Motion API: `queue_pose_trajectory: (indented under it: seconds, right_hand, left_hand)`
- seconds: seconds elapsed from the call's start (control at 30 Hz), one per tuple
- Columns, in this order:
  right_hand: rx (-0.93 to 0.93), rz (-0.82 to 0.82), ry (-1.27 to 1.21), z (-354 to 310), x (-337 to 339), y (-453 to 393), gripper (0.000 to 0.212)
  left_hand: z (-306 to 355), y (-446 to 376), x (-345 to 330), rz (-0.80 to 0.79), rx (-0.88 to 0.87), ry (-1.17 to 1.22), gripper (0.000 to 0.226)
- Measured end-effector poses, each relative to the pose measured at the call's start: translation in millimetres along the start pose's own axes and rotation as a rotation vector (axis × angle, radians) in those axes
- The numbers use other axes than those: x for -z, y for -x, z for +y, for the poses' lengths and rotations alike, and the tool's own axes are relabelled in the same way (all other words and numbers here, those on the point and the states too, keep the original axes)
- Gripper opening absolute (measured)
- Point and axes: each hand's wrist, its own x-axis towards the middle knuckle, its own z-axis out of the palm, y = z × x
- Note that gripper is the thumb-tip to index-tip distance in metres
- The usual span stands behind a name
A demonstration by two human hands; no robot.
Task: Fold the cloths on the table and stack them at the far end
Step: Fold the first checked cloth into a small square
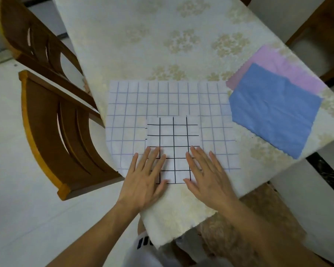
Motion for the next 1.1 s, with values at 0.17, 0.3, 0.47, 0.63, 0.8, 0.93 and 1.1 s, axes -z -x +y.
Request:
queue_pose_trajectory:
  seconds: [0.17,0.3,0.47,0.63,0.8,0.93,1.1]
  right_hand:
    - [0.159,0.162,0.061,9,-6,32,0.037]
    - [0.216,0.257,0.085,5,-10,33,0.019]
    - [0.251,0.319,0.121,-1,-12,28,0.006]
    - [0.247,0.325,0.132,0,-16,25,0.003]
    - [0.264,0.282,0.139,-1,-16,21,0.006]
    - [0.251,0.265,0.149,0,-15,14,0.007]
    - [0.233,0.269,0.152,3,-18,11,0.009]
  left_hand:
    - [-2,37,6,0.053,-0.112,-0.061,0.055]
    - [-6,38,-1,0.13,-0.15,-0.107,0.044]
    - [-5,32,-2,0.223,-0.197,-0.132,0.028]
    - [-7,27,-2,0.267,-0.201,-0.133,0.019]
    - [-10,19,-1,0.252,-0.203,-0.141,0.015]
    - [-15,11,-3,0.259,-0.204,-0.128,0.015]
    - [-17,1,0,0.284,-0.217,-0.094,0.016]
